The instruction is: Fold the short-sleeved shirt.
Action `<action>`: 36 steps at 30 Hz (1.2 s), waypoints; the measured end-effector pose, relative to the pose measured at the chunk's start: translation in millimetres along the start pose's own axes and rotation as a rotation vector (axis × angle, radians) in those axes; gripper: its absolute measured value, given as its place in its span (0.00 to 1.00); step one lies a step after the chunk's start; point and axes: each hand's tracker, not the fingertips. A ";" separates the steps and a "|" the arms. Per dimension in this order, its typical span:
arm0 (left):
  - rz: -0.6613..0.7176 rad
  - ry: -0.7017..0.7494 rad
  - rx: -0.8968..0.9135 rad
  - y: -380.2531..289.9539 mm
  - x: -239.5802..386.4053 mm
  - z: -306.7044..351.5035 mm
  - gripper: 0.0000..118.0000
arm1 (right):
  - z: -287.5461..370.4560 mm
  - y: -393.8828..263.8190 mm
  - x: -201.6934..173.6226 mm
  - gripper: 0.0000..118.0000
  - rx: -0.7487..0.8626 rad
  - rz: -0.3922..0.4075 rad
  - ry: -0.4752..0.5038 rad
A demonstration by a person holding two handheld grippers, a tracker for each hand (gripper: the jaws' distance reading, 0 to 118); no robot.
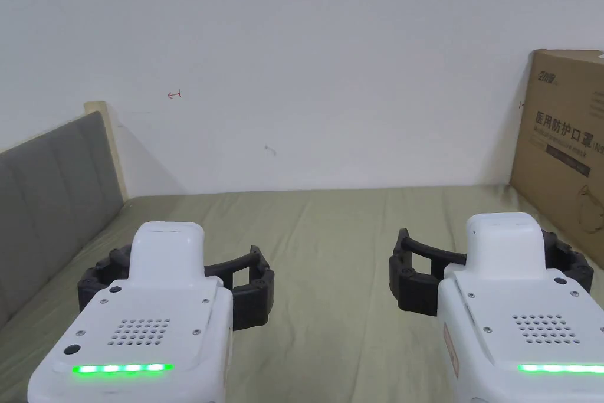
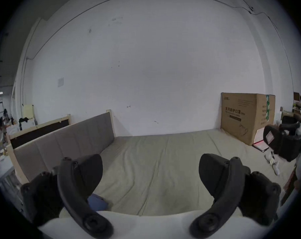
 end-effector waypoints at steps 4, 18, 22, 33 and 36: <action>-0.044 -0.023 0.003 -1.4 4.7 1.7 0.96 | -1.3 1.1 0.5 0.96 0.015 0.026 -0.007; 0.044 -0.073 -0.012 6.3 3.4 0.1 0.96 | -2.1 -2.2 4.6 0.96 0.009 0.032 -0.028; 0.030 -0.075 -0.022 4.2 5.9 -0.8 0.96 | -2.2 -2.0 3.0 0.96 0.002 0.034 -0.035; 0.049 -0.100 -0.046 8.0 6.7 -5.0 0.96 | -5.9 -7.2 2.4 0.96 -0.022 0.047 -0.023; 0.014 -0.073 -0.030 5.9 9.1 -5.2 0.96 | -6.4 -7.6 3.3 0.96 -0.020 0.043 -0.025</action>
